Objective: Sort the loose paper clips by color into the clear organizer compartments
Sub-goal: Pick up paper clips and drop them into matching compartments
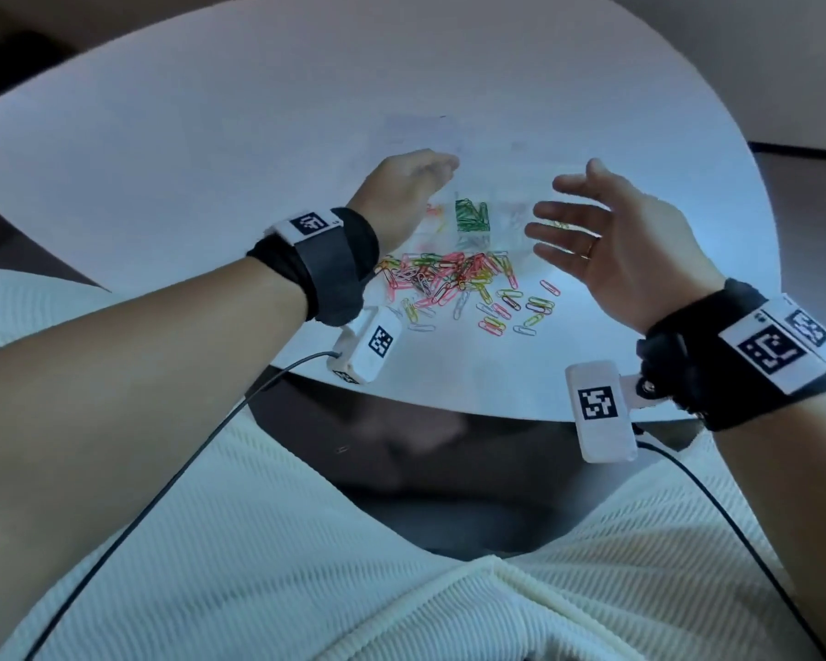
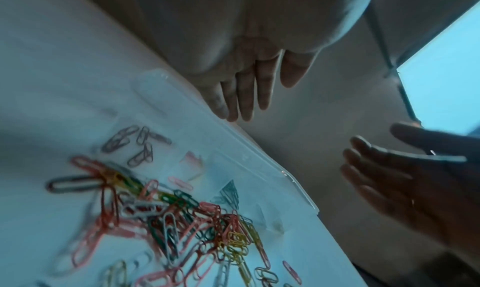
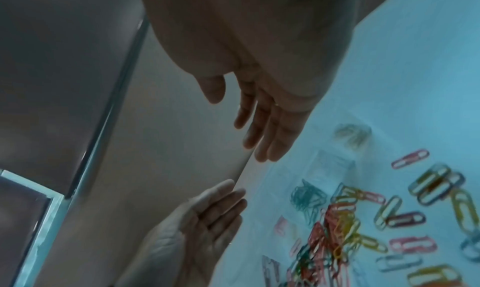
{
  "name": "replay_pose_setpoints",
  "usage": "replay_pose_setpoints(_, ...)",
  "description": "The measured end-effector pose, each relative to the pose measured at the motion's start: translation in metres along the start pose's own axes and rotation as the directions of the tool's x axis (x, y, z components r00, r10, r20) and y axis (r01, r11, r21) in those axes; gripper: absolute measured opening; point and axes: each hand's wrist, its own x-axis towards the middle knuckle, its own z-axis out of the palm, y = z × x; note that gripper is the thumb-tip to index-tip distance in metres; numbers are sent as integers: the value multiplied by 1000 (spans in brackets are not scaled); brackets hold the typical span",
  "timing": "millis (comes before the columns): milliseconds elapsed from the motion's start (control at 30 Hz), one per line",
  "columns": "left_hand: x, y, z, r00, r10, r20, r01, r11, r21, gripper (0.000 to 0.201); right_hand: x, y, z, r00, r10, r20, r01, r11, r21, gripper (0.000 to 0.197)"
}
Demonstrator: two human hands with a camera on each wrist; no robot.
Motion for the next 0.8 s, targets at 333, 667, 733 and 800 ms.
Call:
replay_pose_setpoints(333,-37,8,21,965,256,58,-261,914,309,20,-6,29,-30,998,-39,-54,5,856,-517,14)
replay_pose_setpoints(667,-56,-36,78,770,14,638,-582,424,694,51,20,84,-43,994,-105,-31,7,341,-940,20)
replay_pose_setpoints(733,-55,-43,80,762,-7,648,-598,376,708,56,23,88,-43,992,-124,-38,5,329,-944,19)
replay_pose_setpoints(800,-52,-51,79,760,-69,646,-588,350,729,59,24,90,-43,991,-134,-30,13,311,-950,18)
